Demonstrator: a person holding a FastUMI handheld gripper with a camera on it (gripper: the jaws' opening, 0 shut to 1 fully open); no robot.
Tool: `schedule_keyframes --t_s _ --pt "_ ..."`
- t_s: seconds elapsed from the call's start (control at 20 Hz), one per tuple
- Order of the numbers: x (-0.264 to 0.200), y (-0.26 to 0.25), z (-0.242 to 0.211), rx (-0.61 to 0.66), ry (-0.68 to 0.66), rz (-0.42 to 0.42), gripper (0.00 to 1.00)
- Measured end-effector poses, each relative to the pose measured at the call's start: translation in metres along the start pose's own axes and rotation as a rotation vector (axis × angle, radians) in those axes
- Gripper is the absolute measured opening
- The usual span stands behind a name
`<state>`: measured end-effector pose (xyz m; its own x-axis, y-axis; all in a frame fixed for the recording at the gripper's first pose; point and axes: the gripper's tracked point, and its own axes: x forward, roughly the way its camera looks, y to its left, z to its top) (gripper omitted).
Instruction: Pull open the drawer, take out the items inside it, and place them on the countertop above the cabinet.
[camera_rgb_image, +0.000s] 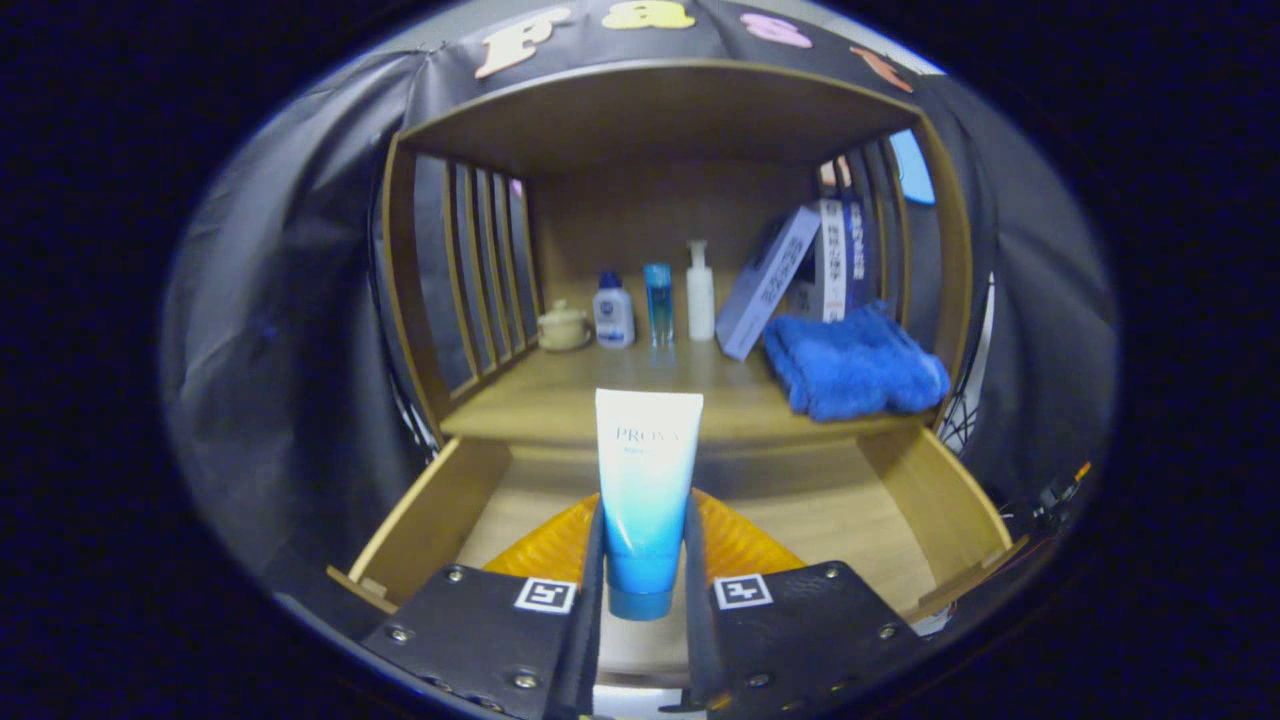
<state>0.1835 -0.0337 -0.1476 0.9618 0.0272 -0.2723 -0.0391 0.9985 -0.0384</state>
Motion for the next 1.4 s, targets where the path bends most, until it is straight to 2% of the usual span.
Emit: schedule_keyframes --t_s 0.2,0.35,0.55,0.7,0.8,1.2,1.3,1.4 --pt "0.014 -0.002 0.07 0.025 -0.151 -0.026 0.36" --pt "0.044 -0.003 0.096 0.042 -0.177 -0.043 0.36" --pt "0.104 -0.002 0.072 0.004 -0.065 -0.067 0.36" --pt "0.127 0.001 0.041 -0.048 0.003 -0.104 0.36" --pt "0.141 0.001 0.027 -0.021 0.03 -0.12 0.36" --pt "0.188 -0.009 0.028 0.017 -0.006 -0.17 0.37" --pt "0.19 -0.011 0.024 0.02 0.005 -0.188 0.4" --pt "0.184 -0.02 0.024 0.011 0.007 -0.228 0.59"
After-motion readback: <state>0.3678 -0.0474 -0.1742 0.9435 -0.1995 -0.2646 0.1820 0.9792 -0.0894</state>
